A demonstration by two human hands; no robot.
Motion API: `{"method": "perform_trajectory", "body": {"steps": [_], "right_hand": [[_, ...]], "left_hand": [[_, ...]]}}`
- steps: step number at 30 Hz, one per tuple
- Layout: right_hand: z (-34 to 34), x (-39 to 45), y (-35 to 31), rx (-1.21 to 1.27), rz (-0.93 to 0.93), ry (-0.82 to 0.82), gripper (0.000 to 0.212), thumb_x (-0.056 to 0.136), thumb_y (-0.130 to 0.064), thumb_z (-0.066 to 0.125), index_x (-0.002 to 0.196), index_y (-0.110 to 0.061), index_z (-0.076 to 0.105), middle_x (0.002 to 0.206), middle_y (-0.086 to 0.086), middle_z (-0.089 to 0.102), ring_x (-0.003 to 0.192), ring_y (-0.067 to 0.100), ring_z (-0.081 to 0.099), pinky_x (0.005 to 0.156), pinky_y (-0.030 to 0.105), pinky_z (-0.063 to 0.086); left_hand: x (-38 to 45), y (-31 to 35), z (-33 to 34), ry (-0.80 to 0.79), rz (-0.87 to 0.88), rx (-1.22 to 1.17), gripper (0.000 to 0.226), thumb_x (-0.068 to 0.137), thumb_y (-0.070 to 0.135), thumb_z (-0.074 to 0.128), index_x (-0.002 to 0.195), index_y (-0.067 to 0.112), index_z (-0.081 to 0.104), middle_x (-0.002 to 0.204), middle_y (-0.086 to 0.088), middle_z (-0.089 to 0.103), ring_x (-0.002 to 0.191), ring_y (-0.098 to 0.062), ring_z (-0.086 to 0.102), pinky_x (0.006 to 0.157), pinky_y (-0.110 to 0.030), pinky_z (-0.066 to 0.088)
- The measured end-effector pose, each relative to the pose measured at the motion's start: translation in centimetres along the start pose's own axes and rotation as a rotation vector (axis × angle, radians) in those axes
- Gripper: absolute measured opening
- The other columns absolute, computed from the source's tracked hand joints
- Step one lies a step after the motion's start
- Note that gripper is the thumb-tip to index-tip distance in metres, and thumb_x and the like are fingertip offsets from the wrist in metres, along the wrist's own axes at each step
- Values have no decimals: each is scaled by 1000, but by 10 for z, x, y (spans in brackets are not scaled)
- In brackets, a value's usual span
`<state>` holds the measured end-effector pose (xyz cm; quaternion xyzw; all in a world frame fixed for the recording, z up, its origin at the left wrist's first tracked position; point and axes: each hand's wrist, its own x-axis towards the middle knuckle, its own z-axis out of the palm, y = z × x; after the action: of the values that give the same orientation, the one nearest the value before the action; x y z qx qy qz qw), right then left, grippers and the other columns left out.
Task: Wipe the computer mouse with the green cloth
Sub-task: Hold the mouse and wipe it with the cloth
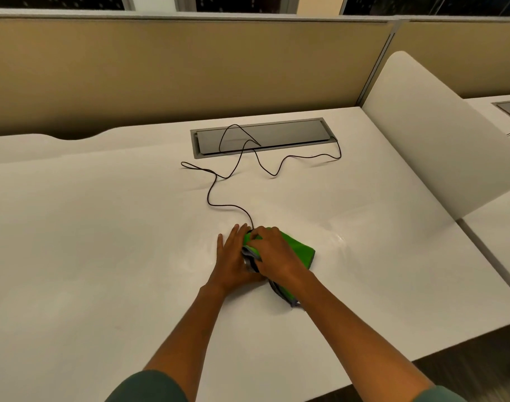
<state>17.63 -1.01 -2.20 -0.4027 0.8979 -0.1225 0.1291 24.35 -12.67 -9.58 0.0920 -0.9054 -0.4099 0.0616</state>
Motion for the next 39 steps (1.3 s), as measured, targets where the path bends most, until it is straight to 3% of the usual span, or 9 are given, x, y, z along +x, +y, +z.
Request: {"method": "perform_trajectory", "body": {"steps": [4,10,23,33,39], "right_hand": [[9,-19,-3,0,-141,42,31,95,-29,54,119,-11,63,136,7,51,121,29,41,98,39,42],[21,-39,3,40,-189,95,27,87,-14,65,114,-14,68,133,5,53,117,29,43,93,36,45],[29,-58,8,122,-100,180,37,83,-20,69,117,-7,65,127,13,59,115,33,52,100,38,45],[31,-72,21,197,-25,233,24,76,-17,70,99,-8,71,114,4,61,95,24,56,75,31,54],[32,-71,31,70,56,150,29,84,-28,64,105,-9,61,117,2,56,102,22,50,77,28,45]], "left_hand": [[0,0,-2,-27,19,48,110,70,41,82,151,7,16,160,-8,21,151,-21,2,119,-43,-14],[1,-1,-3,-51,30,91,113,69,49,80,152,9,14,161,-8,19,151,-20,0,120,-44,-13],[-2,-3,0,-30,47,44,107,68,62,68,151,16,18,161,-4,21,151,-15,0,121,-46,-14],[-1,-4,0,-28,58,54,123,55,77,65,150,14,20,158,-2,26,149,-11,-2,121,-48,-12],[0,-3,0,-19,41,50,122,54,76,68,149,15,22,156,-1,30,149,-12,2,121,-50,-9]]}}
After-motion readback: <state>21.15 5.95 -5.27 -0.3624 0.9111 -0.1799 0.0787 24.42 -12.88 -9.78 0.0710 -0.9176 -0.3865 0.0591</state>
